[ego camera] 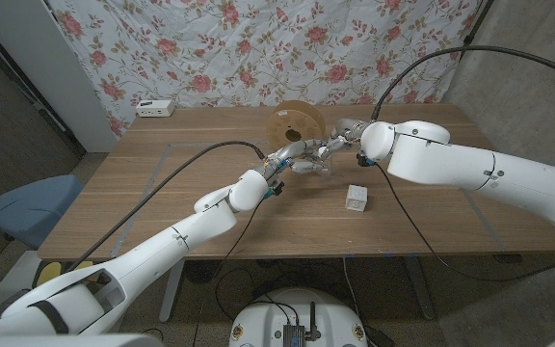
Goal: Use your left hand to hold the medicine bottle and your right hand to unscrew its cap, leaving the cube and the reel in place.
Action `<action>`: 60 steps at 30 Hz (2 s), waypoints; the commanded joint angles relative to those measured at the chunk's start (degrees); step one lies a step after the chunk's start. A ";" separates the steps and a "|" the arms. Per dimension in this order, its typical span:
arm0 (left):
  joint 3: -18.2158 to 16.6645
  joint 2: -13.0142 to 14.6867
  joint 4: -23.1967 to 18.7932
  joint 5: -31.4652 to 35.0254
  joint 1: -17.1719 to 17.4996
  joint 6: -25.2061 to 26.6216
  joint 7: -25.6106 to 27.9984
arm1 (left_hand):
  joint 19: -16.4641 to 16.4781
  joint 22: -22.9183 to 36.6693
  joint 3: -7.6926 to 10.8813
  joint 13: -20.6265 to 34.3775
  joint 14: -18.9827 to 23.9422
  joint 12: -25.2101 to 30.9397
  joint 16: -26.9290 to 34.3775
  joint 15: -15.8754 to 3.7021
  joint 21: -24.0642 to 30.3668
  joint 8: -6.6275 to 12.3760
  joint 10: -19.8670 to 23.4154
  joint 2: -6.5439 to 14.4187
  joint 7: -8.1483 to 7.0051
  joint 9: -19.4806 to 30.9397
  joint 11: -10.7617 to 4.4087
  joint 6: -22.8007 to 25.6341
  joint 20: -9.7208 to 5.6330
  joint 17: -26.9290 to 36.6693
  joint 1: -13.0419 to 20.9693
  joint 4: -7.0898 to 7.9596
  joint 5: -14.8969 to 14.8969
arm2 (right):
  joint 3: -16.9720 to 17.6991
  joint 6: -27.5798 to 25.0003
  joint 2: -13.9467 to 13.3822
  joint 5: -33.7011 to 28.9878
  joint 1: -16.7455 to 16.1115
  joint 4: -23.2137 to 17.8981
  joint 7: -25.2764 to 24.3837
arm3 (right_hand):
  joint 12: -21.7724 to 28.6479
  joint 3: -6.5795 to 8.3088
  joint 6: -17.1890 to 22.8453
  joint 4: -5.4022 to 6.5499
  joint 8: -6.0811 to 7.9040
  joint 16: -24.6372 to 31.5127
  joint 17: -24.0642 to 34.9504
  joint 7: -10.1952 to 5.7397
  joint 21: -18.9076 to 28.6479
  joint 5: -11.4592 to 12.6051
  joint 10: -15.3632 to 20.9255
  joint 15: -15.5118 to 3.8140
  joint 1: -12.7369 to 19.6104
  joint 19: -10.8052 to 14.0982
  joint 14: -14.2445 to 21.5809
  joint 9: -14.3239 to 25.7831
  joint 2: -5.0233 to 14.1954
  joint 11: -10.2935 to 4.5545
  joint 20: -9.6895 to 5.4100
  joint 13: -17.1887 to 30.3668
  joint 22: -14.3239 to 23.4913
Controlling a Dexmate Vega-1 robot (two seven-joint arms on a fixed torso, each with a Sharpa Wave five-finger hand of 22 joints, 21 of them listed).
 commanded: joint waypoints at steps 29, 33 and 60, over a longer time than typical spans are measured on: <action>-0.11 -0.05 0.68 -0.16 -0.15 -0.66 0.00 | -0.40 0.15 0.95 0.16 0.52 0.29 -0.17 -5.56 0.03 -0.13 0.41 0.31 -0.42 0.31 -0.07 0.26 -5.38 -0.01 0.05 -0.13 0.24 | 8.55 6.62 -0.61 1.28 -5.42 1.63 6.82 | -0.71 4.67 -4.06 0.26 -3.31 -0.06 0.73 -2.52 0.00 0.67 -2.40 -1.28 8.32 -1.45 -1.92 -1.29 5.01 -2.01 -1.83 0.08 0.22; -0.14 -0.09 0.31 -0.04 0.01 0.03 0.13 | -0.39 0.15 0.95 0.16 0.57 0.33 -0.14 -5.45 0.03 -0.14 0.53 0.31 -0.46 0.31 -0.15 0.24 -5.39 0.01 -0.08 -0.07 0.23 | 9.15 7.04 -0.72 1.56 -5.78 1.72 7.32 | -0.66 5.26 -4.60 0.24 -3.83 -0.12 0.82 -2.89 0.00 0.98 -2.56 -1.28 9.22 -1.68 -2.36 -1.47 5.42 -2.08 -1.92 0.08 0.23; -0.19 0.04 0.43 -0.14 -0.01 -0.20 0.07 | -0.40 0.16 1.36 0.18 0.56 0.24 -0.15 -5.50 0.04 -0.14 0.35 0.29 -0.40 0.30 -0.01 0.20 -5.35 0.00 -0.22 -0.09 0.24 | 12.53 9.45 -0.96 4.16 -7.38 2.41 10.17 | -0.91 5.74 -13.86 1.96 -9.81 0.00 1.72 -0.99 -0.10 1.89 -6.14 -0.37 10.34 -4.45 -5.33 -2.82 5.04 -1.30 -2.09 0.13 0.27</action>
